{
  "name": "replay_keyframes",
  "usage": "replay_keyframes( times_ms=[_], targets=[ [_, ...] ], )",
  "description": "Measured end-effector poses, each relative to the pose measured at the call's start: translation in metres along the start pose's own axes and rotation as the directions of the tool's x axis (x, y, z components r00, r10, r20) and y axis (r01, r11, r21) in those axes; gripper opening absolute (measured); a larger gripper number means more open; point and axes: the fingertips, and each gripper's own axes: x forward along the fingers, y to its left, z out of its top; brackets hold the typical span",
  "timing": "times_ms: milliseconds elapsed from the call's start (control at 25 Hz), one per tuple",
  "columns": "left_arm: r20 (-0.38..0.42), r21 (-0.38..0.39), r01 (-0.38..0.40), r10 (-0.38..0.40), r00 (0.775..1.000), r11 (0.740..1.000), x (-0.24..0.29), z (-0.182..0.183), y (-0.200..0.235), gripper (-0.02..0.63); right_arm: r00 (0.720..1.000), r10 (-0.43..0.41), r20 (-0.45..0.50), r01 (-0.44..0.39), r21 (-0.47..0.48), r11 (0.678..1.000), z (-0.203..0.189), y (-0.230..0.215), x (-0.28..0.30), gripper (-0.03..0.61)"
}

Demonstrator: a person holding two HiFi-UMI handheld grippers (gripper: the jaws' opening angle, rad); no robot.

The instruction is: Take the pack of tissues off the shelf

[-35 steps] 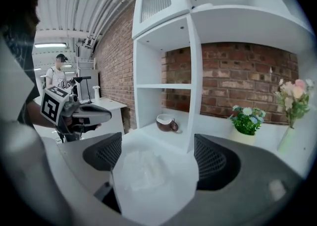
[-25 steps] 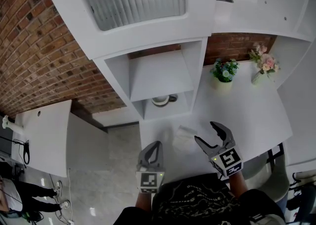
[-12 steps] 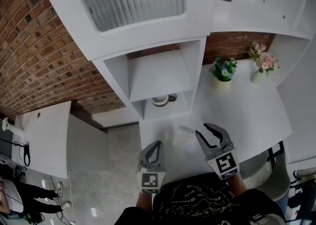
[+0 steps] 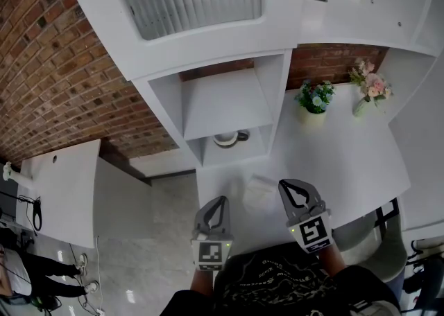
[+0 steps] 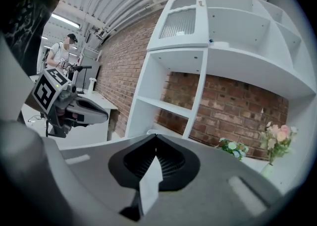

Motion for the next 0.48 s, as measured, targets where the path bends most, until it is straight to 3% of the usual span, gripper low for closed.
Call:
replay_keyframes(
  times_ms=[480],
  targets=[
    [0.014, 0.016, 0.002, -0.002, 1.0, 1.0, -0.0048, 0.0089, -0.0018, 0.009, 1.0, 0.0, -0.004, 0.0, 0.009, 1.0, -0.0052, 0.0032, -0.0035, 0.005]
  ],
)
